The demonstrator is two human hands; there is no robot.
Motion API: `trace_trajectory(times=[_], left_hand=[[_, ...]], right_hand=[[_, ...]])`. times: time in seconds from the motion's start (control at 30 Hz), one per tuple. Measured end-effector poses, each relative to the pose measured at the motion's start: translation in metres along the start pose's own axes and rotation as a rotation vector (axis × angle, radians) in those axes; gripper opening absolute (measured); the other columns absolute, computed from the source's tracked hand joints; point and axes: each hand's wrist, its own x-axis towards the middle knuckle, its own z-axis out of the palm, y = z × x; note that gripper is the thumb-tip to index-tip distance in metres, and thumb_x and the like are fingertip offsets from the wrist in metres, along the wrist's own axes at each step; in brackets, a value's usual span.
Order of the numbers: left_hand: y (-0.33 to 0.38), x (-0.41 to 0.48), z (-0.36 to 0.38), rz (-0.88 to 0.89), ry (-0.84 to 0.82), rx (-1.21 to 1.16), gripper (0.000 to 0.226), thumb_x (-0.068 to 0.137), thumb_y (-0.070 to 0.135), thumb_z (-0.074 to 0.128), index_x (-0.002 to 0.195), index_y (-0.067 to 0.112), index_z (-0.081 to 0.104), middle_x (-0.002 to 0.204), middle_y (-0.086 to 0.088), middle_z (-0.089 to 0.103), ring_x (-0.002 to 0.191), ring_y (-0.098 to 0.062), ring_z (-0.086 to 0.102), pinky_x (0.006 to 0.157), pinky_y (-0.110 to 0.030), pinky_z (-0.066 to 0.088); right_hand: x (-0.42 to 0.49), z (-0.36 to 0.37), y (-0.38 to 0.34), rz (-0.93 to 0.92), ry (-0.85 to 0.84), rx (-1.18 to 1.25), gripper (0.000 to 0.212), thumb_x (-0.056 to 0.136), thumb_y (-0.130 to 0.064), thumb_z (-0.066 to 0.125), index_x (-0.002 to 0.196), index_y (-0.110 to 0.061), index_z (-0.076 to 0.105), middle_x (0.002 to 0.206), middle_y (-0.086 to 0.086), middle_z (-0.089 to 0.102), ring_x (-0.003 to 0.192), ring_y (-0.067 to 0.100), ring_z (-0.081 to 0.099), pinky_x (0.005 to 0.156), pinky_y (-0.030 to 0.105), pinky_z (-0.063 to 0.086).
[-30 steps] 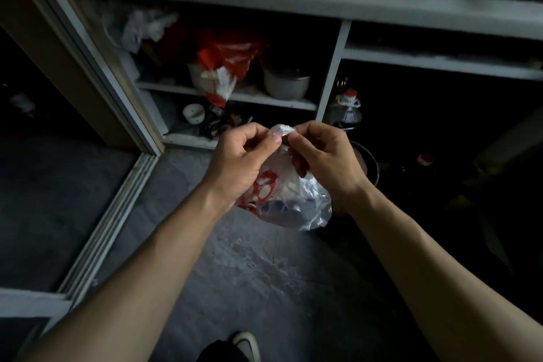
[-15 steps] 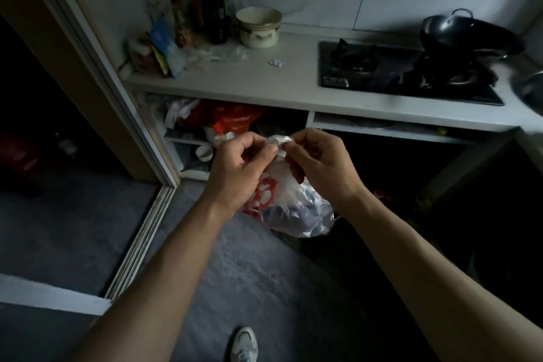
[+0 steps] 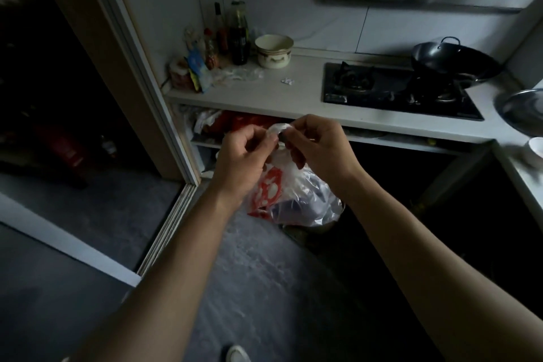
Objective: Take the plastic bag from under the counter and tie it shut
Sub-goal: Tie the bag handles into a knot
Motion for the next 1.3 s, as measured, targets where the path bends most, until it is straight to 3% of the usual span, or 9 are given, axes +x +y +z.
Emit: trace_trajectory(times=[0.2,0.3,0.4,0.5,0.7,0.97,1.2,1.3], left_hand=[[-0.007,-0.005,-0.028,0.026,0.016,-0.015,0.021,0.095,0.031,0.066,0.095,0.010,0.071,0.091,-0.010,0.075,0.084,-0.019,0.071,0.074,-0.038,0.057],[-0.011,0.002,-0.047,0.072,-0.007,-0.001,0.019,0.094,0.027,0.068,0.097,0.009,0.070,0.091,-0.008,0.074,0.088,-0.022,0.072,0.078,-0.043,0.060],[-0.013,0.012,-0.064,0.115,-0.019,0.012,0.017,0.095,0.025,0.067,0.097,0.008,0.070,0.092,-0.008,0.074,0.089,-0.023,0.072,0.079,-0.044,0.060],[-0.014,0.021,-0.077,0.136,0.000,0.021,0.015,0.096,0.024,0.066,0.095,0.009,0.070,0.087,-0.004,0.074,0.083,-0.015,0.071,0.073,-0.034,0.059],[-0.016,0.044,-0.099,0.128,0.023,0.067,0.023,0.096,0.032,0.064,0.094,0.010,0.070,0.084,-0.002,0.074,0.078,-0.015,0.071,0.074,-0.044,0.060],[-0.024,0.091,-0.129,0.098,0.143,0.053,0.016,0.096,0.016,0.065,0.097,0.001,0.071,0.091,-0.013,0.075,0.088,-0.028,0.072,0.082,-0.044,0.059],[-0.038,0.140,-0.140,0.020,0.277,0.064,0.018,0.096,0.020,0.065,0.094,0.003,0.071,0.088,-0.015,0.073,0.079,-0.016,0.068,0.073,-0.035,0.057],[-0.038,0.166,-0.143,-0.005,0.337,0.108,0.021,0.096,0.023,0.065,0.092,0.002,0.070,0.087,-0.017,0.072,0.078,-0.017,0.066,0.073,-0.036,0.055]], right_hand=[[-0.001,0.026,-0.007,-0.018,-0.011,-0.066,0.010,0.096,-0.017,0.064,0.088,-0.014,0.069,0.058,0.000,0.066,0.050,0.012,0.058,0.052,0.026,0.050],[0.007,0.043,-0.013,-0.033,-0.002,-0.077,0.013,0.096,-0.015,0.064,0.084,-0.017,0.068,0.057,-0.003,0.065,0.049,0.010,0.058,0.051,0.023,0.047],[0.018,0.059,-0.020,-0.049,0.004,-0.102,0.016,0.096,-0.015,0.064,0.081,-0.019,0.068,0.057,-0.003,0.065,0.049,0.011,0.058,0.051,0.023,0.047],[0.028,0.070,-0.024,-0.049,0.008,-0.094,0.017,0.096,-0.015,0.064,0.080,-0.019,0.068,0.057,-0.001,0.064,0.051,0.015,0.057,0.052,0.028,0.049],[0.054,0.093,-0.026,-0.038,-0.021,-0.043,0.012,0.096,-0.010,0.062,0.086,-0.013,0.068,0.063,-0.002,0.067,0.055,0.013,0.060,0.054,0.028,0.051],[0.113,0.120,-0.018,-0.065,-0.132,-0.013,0.011,0.098,-0.013,0.061,0.090,-0.011,0.069,0.064,-0.004,0.068,0.055,0.009,0.060,0.052,0.021,0.051],[0.188,0.140,0.003,-0.092,-0.257,0.060,0.015,0.098,-0.010,0.060,0.093,0.003,0.065,0.068,0.005,0.064,0.052,0.010,0.058,0.050,0.021,0.047],[0.224,0.146,0.012,-0.091,-0.312,0.101,0.015,0.098,-0.011,0.060,0.091,0.001,0.066,0.066,0.000,0.065,0.053,0.010,0.058,0.051,0.022,0.048]])
